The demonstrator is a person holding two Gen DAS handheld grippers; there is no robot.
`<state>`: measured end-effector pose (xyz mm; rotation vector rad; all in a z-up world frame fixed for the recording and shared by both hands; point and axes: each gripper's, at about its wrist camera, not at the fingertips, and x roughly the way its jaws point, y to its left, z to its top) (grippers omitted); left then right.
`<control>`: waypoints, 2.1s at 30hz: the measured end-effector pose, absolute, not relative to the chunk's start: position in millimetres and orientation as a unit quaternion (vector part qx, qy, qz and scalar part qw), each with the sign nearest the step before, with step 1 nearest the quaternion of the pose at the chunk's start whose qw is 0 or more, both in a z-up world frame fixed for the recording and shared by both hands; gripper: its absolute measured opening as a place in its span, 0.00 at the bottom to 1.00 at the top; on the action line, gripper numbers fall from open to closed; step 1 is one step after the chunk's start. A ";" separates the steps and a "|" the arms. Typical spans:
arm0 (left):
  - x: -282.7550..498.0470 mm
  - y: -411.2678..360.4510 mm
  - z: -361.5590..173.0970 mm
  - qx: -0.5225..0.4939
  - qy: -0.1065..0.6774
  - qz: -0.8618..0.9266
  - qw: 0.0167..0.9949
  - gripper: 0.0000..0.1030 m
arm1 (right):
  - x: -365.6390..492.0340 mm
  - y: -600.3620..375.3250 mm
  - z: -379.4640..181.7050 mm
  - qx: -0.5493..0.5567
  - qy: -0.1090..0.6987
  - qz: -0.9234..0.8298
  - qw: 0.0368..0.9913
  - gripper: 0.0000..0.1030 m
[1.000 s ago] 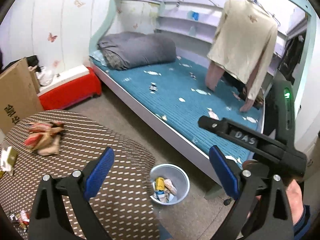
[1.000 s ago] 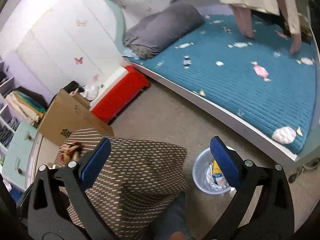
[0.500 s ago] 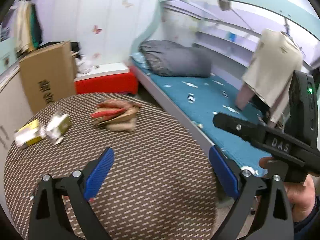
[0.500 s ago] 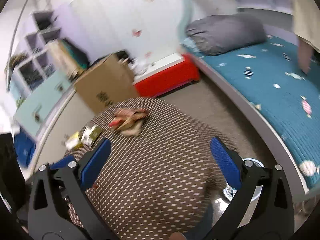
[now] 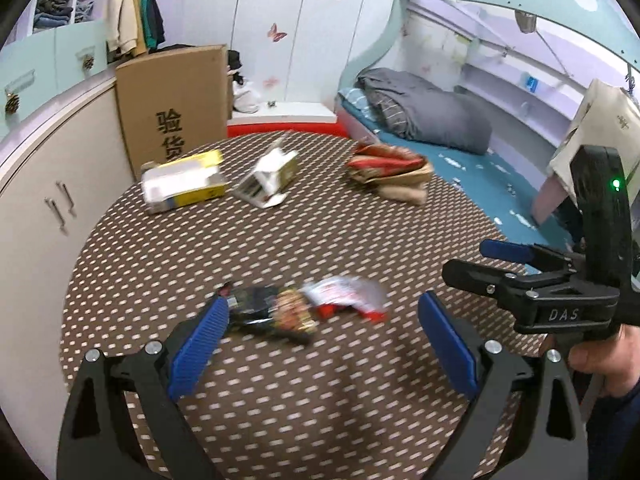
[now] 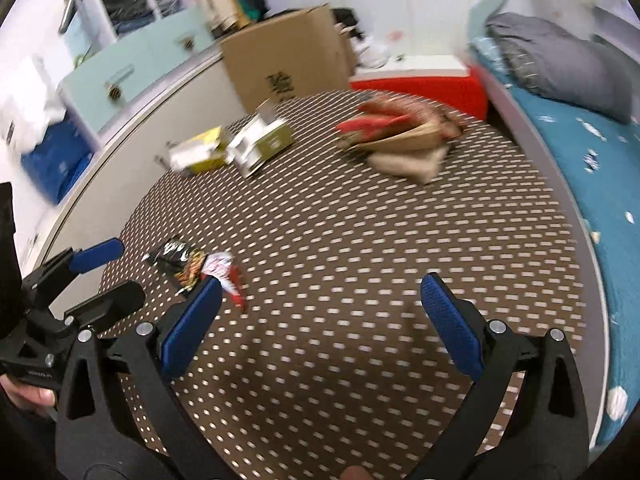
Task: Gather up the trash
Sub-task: 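Grasp the black snack wrapper with left tool while right tool grasps red-white wrapper, then carry both wrappers over the bin and open both tools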
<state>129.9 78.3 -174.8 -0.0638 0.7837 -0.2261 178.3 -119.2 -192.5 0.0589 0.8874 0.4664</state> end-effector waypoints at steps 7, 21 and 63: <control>128.5 102.0 -189.7 0.046 0.393 -0.117 0.911 0.91 | 180.5 -71.2 -208.2 -0.044 0.431 0.271 0.860 0.84; 166.6 88.8 -218.3 0.216 0.396 -0.226 0.863 0.91 | 193.7 -28.4 -227.2 -0.076 0.435 0.292 0.848 0.22; 188.5 -35.7 -152.0 0.042 0.364 -0.224 0.903 0.20 | 156.7 -284.8 -152.1 0.137 0.332 0.101 0.928 0.21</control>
